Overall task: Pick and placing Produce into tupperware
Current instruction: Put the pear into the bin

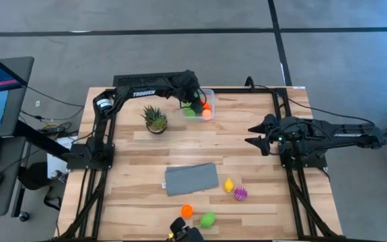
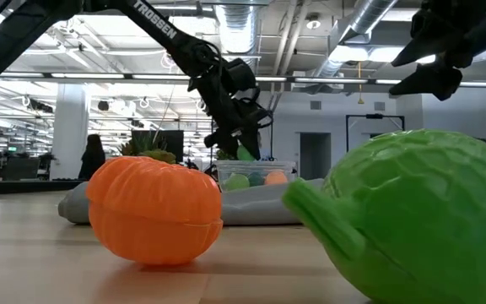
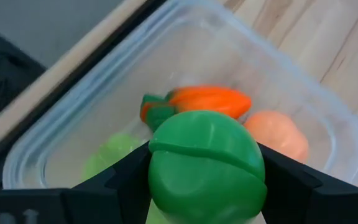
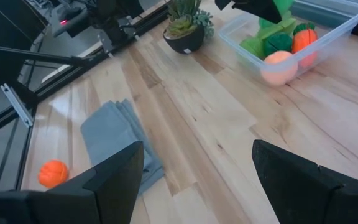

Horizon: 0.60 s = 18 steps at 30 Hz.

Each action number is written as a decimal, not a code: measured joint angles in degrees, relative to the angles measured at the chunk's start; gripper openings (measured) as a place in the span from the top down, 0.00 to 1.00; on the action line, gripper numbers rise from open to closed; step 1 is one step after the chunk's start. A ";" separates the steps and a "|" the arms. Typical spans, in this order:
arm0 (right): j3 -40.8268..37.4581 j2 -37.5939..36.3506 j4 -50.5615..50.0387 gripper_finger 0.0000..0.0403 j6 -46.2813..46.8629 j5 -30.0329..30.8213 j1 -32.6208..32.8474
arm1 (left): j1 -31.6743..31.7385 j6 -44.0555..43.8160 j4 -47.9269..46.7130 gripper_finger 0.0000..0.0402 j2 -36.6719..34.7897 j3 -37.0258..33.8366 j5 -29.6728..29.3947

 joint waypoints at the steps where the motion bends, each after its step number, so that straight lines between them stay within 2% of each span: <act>1: 0.00 0.00 -0.05 0.20 -0.10 0.01 -0.01 | -0.02 -0.21 -0.36 0.45 0.00 -0.02 -0.02; 12: 0.00 0.00 -0.03 0.20 -0.66 0.00 0.02 | -0.54 -0.38 -0.84 0.44 0.00 -0.02 0.09; 18: 0.00 0.00 -0.03 0.20 -0.20 0.00 0.08 | -1.28 -0.36 -1.01 0.33 0.00 -0.04 0.07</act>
